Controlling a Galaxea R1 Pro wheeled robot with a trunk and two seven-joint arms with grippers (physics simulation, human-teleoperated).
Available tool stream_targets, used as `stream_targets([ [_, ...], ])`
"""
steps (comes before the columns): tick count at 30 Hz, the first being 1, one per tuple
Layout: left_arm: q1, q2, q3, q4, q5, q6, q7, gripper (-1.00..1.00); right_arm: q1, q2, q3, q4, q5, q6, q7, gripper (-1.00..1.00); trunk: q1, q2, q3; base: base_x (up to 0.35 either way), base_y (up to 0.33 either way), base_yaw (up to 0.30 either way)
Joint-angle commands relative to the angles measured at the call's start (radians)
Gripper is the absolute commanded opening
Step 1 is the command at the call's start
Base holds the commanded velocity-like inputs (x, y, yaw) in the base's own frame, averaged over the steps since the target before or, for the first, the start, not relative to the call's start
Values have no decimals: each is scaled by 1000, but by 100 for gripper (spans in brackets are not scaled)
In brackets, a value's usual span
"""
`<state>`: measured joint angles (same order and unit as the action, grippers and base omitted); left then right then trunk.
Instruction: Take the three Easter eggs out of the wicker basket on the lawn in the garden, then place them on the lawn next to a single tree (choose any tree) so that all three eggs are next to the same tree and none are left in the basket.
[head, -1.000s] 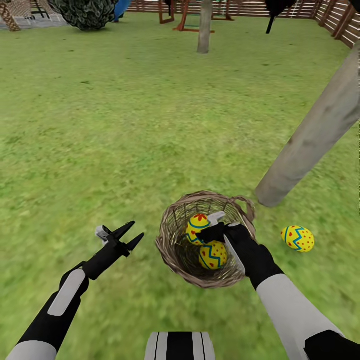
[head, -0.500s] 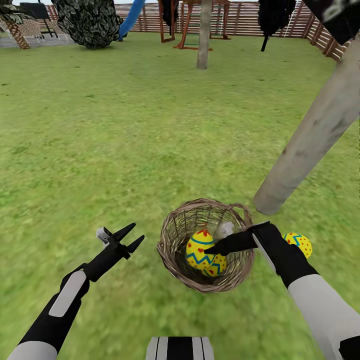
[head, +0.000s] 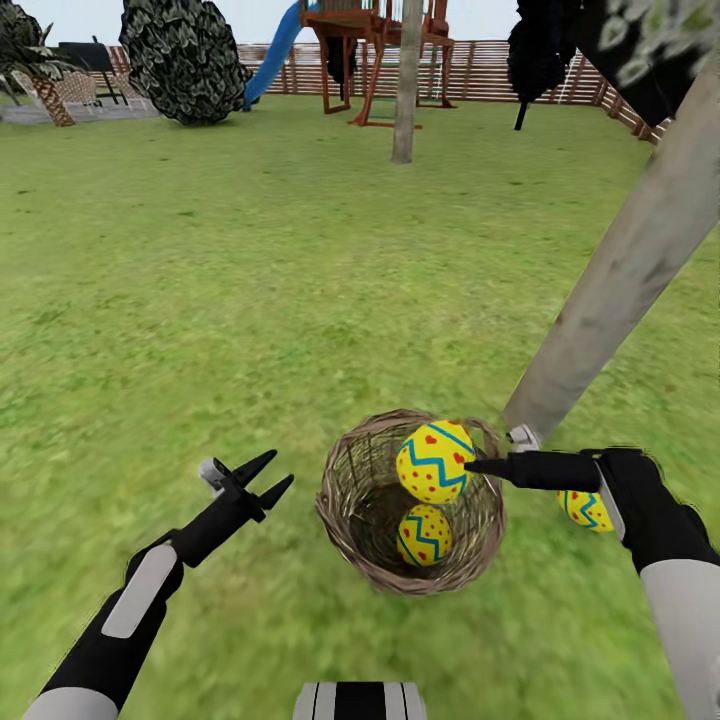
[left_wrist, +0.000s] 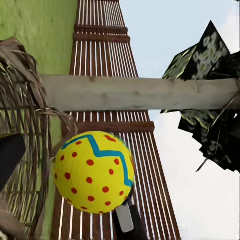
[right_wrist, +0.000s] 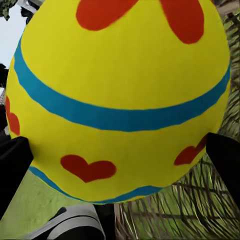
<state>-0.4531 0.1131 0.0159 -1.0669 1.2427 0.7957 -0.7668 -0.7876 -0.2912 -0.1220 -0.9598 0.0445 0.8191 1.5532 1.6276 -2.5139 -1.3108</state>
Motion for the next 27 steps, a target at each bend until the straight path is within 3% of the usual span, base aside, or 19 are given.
stream_targets([
  [1, 5, -6, -5, -5, 8, 4, -4, 100, -1, 6, -6, 5, 5, 14, 0, -100, 0, 0, -1, 0, 0, 0],
  [4, 22, -23, 10, 13, 14, 1, -12, 100, 3, -9, -23, 22, 4, 21, 6, -100, 0, 0, -1, 0, 0, 0],
  [9, 25, -51, 15, 24, 15, -1, -13, 100, 7, -11, -48, 50, 6, 21, 17, -100, 0, 0, -1, 0, 0, 0],
  [18, 25, -53, 10, 16, 15, 0, -14, 100, 7, -4, -47, 47, 10, 21, 12, -100, 0, 0, -1, -259, -6, -1],
  [27, 25, -58, 9, 17, 15, -3, -13, 100, 7, -4, -49, 50, 8, 21, 13, -100, 0, 0, 9, -94, -22, -198],
])
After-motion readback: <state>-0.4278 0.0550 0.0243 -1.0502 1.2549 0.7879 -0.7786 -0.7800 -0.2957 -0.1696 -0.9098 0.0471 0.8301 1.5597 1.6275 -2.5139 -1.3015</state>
